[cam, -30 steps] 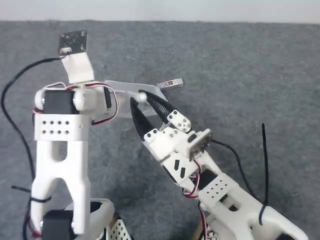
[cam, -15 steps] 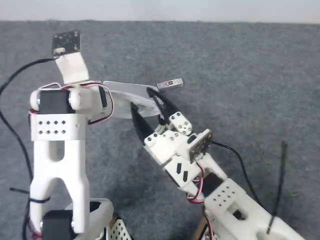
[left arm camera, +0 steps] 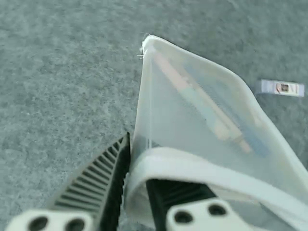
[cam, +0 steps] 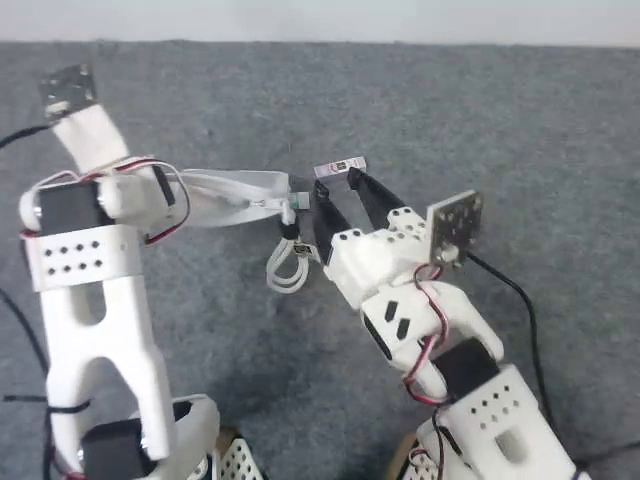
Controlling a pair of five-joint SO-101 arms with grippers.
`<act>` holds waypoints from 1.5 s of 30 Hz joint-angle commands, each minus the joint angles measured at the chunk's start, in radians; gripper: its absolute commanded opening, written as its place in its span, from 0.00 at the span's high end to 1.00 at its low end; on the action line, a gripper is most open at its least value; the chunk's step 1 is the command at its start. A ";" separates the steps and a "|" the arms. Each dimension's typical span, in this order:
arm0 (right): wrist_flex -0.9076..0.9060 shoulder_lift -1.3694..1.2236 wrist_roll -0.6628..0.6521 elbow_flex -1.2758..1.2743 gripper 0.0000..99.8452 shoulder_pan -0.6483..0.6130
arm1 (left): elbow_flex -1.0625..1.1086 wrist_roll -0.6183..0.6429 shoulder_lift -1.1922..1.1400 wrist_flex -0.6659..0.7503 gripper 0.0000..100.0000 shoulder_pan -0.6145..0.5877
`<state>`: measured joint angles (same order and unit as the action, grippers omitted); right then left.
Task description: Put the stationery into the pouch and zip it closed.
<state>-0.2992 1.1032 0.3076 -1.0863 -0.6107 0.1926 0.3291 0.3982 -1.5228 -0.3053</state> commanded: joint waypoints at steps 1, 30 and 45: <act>-0.012 -0.111 0.011 0.104 0.84 0.012 | -0.025 0.054 0.064 0.041 0.99 -0.057; 0.002 -1.308 0.206 0.822 0.84 0.099 | -0.022 0.068 0.058 0.061 0.99 -0.104; -0.539 -1.682 0.420 1.415 0.84 0.140 | -0.021 0.068 0.058 0.061 0.99 -0.104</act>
<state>-0.7795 -0.5738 0.7066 0.2056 -0.4803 0.1926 0.3813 0.3982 -1.4906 -0.4020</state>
